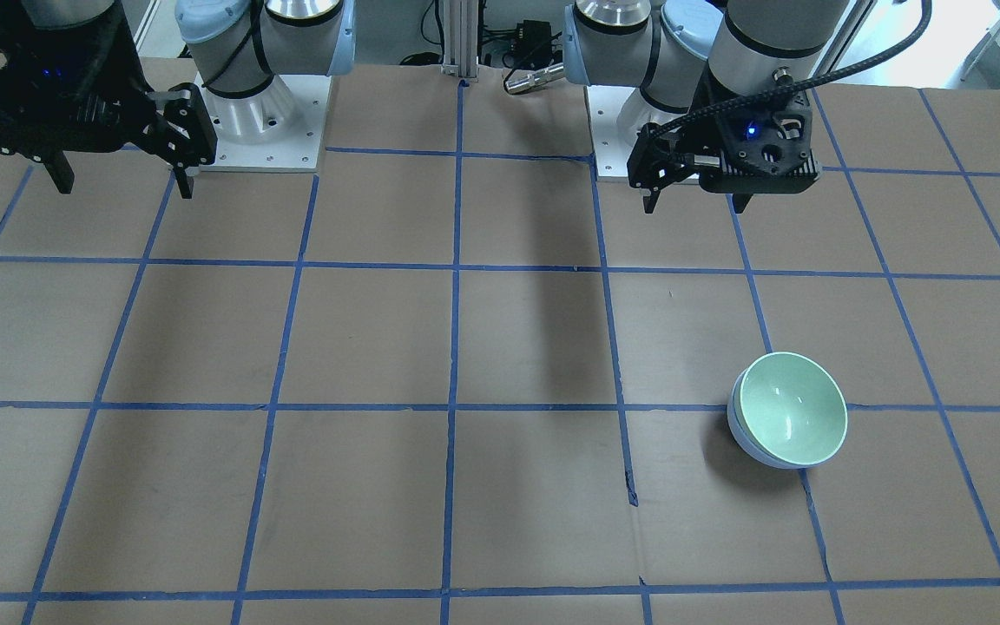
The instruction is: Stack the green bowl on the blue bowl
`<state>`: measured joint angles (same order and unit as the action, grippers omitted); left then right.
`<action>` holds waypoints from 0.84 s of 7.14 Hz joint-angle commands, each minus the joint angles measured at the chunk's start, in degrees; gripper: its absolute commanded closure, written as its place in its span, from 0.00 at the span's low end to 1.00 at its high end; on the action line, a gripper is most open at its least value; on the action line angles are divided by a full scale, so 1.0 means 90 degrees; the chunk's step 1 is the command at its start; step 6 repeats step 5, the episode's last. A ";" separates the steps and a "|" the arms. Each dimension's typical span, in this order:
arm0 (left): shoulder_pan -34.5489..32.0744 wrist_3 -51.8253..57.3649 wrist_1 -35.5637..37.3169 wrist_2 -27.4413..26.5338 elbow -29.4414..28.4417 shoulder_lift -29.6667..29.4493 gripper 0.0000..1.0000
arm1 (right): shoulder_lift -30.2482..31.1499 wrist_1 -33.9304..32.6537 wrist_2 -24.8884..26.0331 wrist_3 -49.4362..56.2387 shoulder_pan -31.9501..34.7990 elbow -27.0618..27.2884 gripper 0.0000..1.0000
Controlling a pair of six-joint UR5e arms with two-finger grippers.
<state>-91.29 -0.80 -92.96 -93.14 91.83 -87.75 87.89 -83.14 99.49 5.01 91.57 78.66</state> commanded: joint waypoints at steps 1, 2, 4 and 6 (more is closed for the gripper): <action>0.0113 -0.0009 -0.0013 0.0278 -0.0056 -0.0016 0.00 | 0.0000 0.0000 0.0000 0.0000 0.0002 0.0000 0.00; 0.0153 -0.0009 -0.0013 0.0271 -0.0057 0.0003 0.00 | 0.0000 0.0000 0.0000 0.0000 -0.0008 0.0000 0.00; 0.0173 0.0001 -0.0013 0.0261 -0.0038 0.0013 0.00 | 0.0000 0.0000 0.0000 0.0000 0.0002 0.0000 0.00; 0.0163 0.0001 -0.0022 0.0261 -0.0037 0.0013 0.00 | 0.0000 0.0000 0.0000 0.0000 0.0002 0.0000 0.00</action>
